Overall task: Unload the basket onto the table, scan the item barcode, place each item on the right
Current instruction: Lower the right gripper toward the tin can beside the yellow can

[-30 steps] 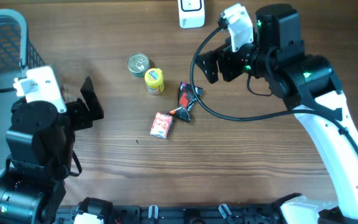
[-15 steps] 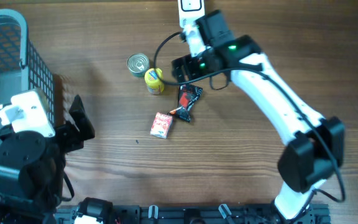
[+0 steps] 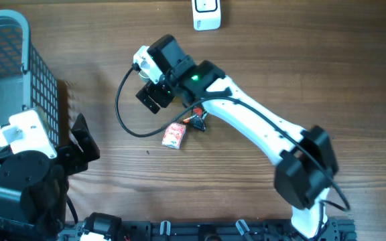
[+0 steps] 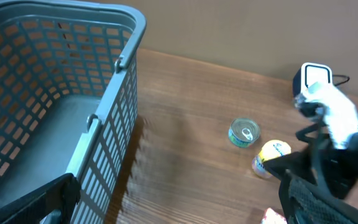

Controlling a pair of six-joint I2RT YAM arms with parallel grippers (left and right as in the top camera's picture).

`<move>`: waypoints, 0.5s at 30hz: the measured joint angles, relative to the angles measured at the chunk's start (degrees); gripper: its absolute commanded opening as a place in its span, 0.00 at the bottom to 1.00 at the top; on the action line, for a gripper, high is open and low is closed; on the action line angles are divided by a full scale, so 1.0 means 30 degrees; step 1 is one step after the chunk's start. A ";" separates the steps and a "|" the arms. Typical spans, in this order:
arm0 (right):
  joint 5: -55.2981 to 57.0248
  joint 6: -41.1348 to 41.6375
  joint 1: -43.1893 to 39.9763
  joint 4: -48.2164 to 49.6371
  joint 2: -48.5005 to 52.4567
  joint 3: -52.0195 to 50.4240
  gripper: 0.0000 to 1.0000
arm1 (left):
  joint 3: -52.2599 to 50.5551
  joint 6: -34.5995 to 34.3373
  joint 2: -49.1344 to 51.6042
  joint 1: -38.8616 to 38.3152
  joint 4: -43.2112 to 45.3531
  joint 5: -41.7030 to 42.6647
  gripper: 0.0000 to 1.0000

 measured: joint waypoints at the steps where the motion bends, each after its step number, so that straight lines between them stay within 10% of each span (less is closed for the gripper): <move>1: 0.0415 -0.0007 -0.0051 0.0153 0.0583 0.0000 1.00 | 0.0000 -0.0007 0.0000 0.0000 -0.0015 -0.0022 1.00; 15: 0.2586 0.0138 -0.0197 0.3184 0.1996 -0.0007 1.00 | 0.0000 -0.0066 0.0000 0.0000 -0.0495 -0.0058 1.00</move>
